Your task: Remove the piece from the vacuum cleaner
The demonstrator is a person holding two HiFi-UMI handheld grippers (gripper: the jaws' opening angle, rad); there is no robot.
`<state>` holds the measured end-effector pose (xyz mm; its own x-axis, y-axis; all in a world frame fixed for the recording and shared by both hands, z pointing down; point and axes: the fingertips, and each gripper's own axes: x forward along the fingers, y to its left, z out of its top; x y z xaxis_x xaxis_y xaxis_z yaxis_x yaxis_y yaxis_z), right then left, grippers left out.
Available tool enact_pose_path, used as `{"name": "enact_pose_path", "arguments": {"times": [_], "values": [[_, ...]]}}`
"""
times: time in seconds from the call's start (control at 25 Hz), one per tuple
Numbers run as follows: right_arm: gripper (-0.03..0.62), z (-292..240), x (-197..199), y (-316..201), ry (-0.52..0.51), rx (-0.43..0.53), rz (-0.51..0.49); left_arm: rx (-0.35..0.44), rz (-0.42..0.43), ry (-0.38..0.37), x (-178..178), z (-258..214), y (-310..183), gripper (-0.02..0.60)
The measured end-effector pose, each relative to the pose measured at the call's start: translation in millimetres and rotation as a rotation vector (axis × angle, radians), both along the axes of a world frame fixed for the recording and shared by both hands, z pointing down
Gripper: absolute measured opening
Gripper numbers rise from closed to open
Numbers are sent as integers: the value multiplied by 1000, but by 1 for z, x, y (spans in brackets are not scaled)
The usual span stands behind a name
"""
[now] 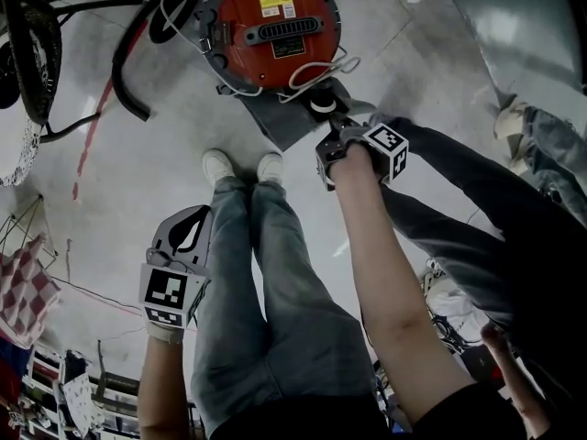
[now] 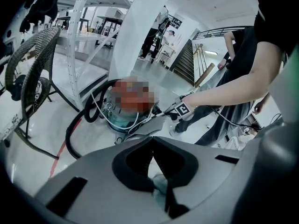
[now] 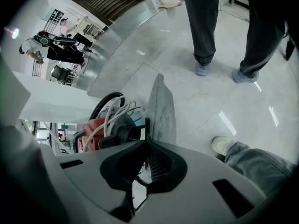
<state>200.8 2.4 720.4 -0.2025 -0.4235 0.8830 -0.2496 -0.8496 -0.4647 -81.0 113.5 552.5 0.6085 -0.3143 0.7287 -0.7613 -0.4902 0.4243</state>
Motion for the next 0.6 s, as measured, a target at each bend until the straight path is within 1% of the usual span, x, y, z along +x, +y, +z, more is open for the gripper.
{"name": "enact_pose_path", "arguments": {"times": [0.36,0.6], "values": [[35,2,3,3,9,12,-47,-7,-7,2,1,1,3,18],[34,0,3,3,9,12,-45,-7,-5,1,-1,1,2,18]]}}
